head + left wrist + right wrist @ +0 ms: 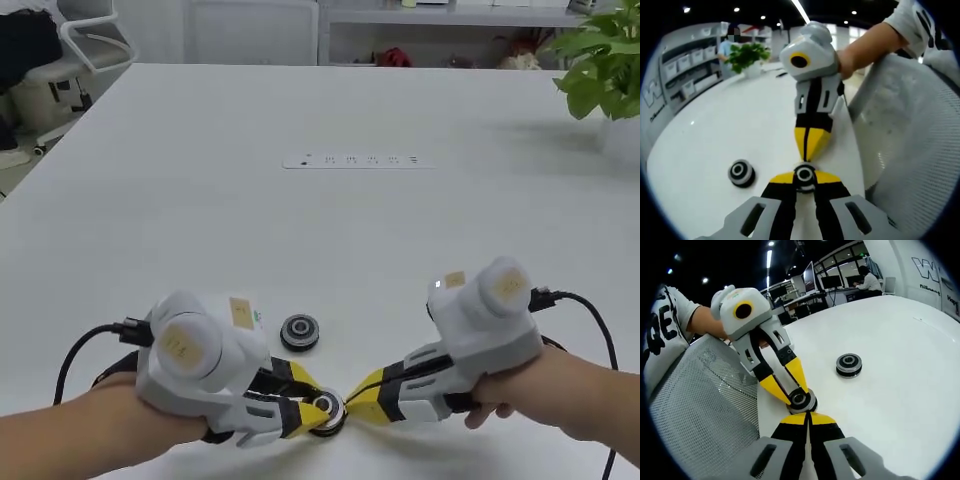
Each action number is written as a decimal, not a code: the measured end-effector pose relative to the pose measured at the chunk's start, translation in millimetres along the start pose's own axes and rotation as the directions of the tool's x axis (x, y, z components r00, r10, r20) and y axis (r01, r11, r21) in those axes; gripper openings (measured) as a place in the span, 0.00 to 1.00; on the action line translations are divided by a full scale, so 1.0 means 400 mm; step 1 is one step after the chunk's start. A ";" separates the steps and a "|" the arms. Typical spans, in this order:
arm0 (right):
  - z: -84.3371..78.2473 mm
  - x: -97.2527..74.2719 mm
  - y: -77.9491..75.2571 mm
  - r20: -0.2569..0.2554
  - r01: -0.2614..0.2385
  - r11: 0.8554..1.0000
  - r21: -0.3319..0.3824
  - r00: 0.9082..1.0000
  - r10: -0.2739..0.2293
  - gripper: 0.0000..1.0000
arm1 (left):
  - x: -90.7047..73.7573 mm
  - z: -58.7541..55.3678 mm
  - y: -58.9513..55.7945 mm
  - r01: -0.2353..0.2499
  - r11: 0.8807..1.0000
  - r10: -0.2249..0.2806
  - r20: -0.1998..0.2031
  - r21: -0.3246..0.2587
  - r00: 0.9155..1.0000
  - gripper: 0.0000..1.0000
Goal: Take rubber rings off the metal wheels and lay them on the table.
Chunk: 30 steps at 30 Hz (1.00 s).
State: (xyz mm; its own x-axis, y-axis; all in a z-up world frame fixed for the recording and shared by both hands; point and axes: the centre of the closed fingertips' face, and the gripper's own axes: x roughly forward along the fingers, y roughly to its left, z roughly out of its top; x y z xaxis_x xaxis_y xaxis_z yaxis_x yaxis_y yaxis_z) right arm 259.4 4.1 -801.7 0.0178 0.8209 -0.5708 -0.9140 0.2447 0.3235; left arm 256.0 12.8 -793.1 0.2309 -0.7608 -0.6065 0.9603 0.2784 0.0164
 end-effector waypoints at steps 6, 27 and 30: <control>0.014 -0.004 -0.005 0.030 -0.005 0.999 0.045 1.000 0.003 0.00 | 0.000 0.000 0.002 -0.003 1.000 0.003 -0.001 -0.006 1.000 0.14; 0.030 0.007 0.015 0.052 -0.030 0.997 0.070 0.998 0.027 0.00 | 0.000 0.000 0.001 0.002 1.000 -0.002 0.001 -0.026 1.000 0.14; 0.033 0.009 0.019 0.053 -0.034 0.997 0.065 0.998 0.031 0.00 | -0.001 0.000 0.000 0.001 1.000 -0.001 -0.002 -0.020 1.000 0.14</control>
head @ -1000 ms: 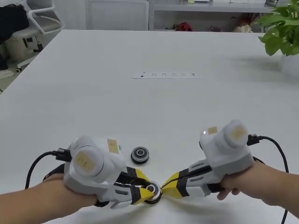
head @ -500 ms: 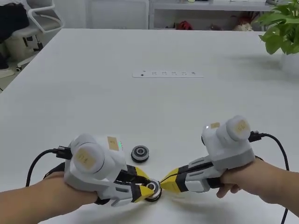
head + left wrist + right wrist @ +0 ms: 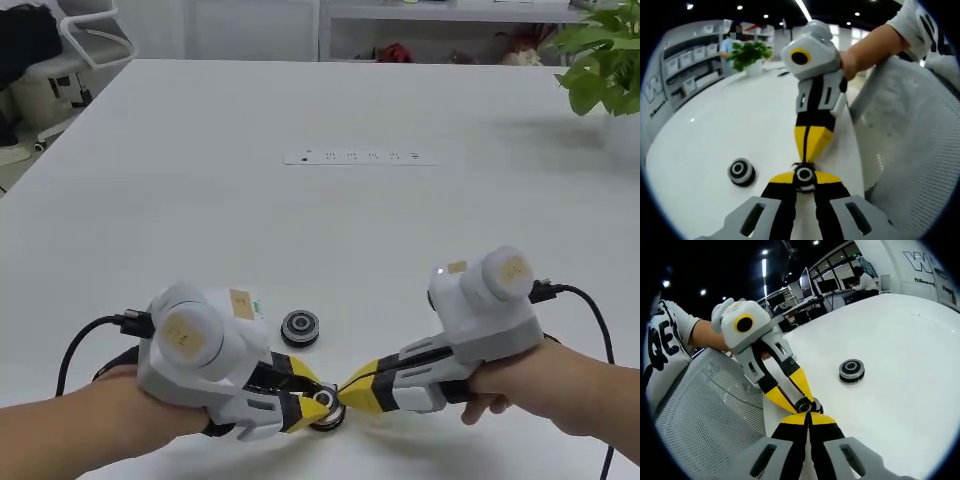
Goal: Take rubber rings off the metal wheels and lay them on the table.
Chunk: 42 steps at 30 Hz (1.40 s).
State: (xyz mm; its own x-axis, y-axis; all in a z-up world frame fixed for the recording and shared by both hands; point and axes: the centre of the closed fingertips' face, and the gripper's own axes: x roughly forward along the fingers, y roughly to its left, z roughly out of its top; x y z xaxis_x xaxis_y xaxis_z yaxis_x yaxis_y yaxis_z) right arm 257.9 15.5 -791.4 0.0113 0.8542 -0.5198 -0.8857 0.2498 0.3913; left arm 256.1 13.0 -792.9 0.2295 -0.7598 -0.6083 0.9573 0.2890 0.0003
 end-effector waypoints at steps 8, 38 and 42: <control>0.003 0.004 0.013 -0.003 -0.018 1.000 -0.021 1.000 0.018 0.00 | -0.002 -0.002 -0.003 0.009 1.000 -0.009 0.000 -0.004 1.000 0.14; 0.001 0.003 0.012 0.006 -0.026 0.999 -0.034 1.000 0.026 0.00 | -0.003 0.002 0.001 -0.001 1.000 0.001 -0.010 -0.007 1.000 0.19; 0.001 0.003 0.012 0.008 -0.023 0.999 -0.029 1.000 0.023 0.00 | -0.003 0.004 -0.008 0.010 1.000 -0.010 -0.009 -0.008 1.000 0.22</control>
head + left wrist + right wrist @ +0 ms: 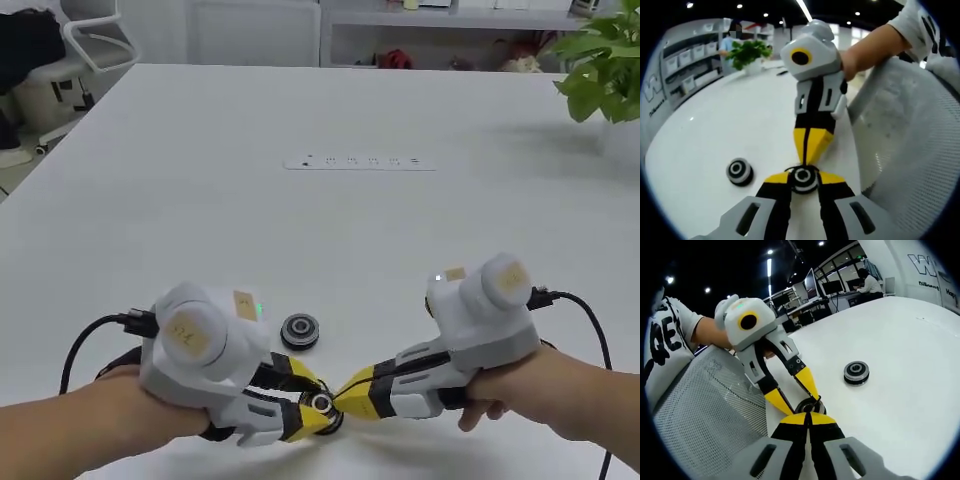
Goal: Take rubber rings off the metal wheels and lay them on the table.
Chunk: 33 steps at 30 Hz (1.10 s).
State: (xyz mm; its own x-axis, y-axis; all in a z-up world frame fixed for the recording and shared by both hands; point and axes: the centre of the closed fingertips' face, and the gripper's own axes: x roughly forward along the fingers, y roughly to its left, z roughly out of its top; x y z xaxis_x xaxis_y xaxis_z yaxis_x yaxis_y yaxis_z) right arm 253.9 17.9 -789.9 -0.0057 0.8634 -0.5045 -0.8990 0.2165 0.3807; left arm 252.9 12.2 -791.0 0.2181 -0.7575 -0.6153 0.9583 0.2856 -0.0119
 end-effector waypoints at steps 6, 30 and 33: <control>0.000 -0.001 0.000 0.003 0.001 1.000 0.002 1.000 -0.001 0.00 | -0.004 -0.003 -0.003 0.004 1.000 -0.004 -0.007 -0.003 1.000 0.23; 0.012 -0.008 -0.009 0.028 0.007 1.000 0.018 1.000 -0.008 0.00 | -0.047 0.022 -0.011 0.008 1.000 -0.008 0.023 0.004 1.000 0.27; 0.011 -0.008 -0.007 0.026 0.005 1.000 0.018 1.000 -0.005 0.00 | -0.055 0.024 -0.011 -0.003 1.000 0.003 0.027 0.007 1.000 0.29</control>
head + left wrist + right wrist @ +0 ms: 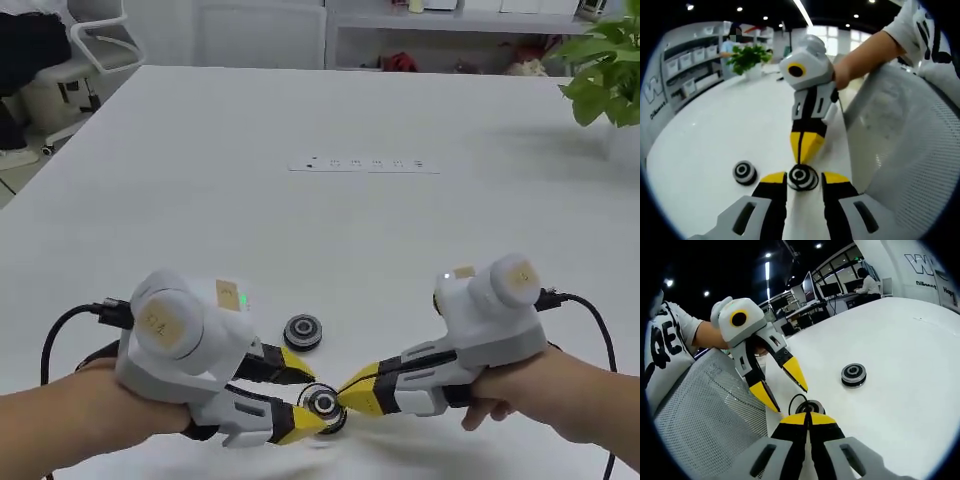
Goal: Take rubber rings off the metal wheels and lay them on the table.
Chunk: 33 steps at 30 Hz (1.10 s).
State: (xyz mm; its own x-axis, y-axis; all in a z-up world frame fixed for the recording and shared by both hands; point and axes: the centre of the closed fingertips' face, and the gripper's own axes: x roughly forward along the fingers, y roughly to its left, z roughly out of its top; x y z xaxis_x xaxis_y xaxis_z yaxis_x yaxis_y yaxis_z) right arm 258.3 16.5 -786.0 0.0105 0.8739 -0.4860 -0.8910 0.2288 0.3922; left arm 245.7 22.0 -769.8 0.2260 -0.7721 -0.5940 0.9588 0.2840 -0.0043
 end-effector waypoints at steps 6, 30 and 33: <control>0.001 0.002 0.005 0.000 -0.004 1.000 0.002 1.000 0.004 0.00 | -0.022 0.003 0.009 -0.020 1.000 0.020 0.014 -0.008 1.000 0.31; 0.035 -0.001 0.023 0.036 -0.021 1.000 0.010 0.999 0.021 0.00 | -0.116 -0.010 0.037 -0.095 0.994 0.099 0.068 -0.062 0.993 0.38; 0.036 0.000 0.022 0.036 -0.021 1.000 0.010 0.999 0.021 0.00 | -0.127 -0.018 0.037 -0.104 0.992 0.109 0.069 -0.069 0.992 0.38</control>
State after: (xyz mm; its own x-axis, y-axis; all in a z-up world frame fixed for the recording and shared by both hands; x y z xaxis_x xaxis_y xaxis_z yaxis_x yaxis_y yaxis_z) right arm 257.1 24.7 -771.1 0.0087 0.8935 -0.4491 -0.8866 0.2146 0.4097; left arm 247.2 69.4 -745.5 0.3402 -0.7738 -0.5343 0.9159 0.4014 0.0019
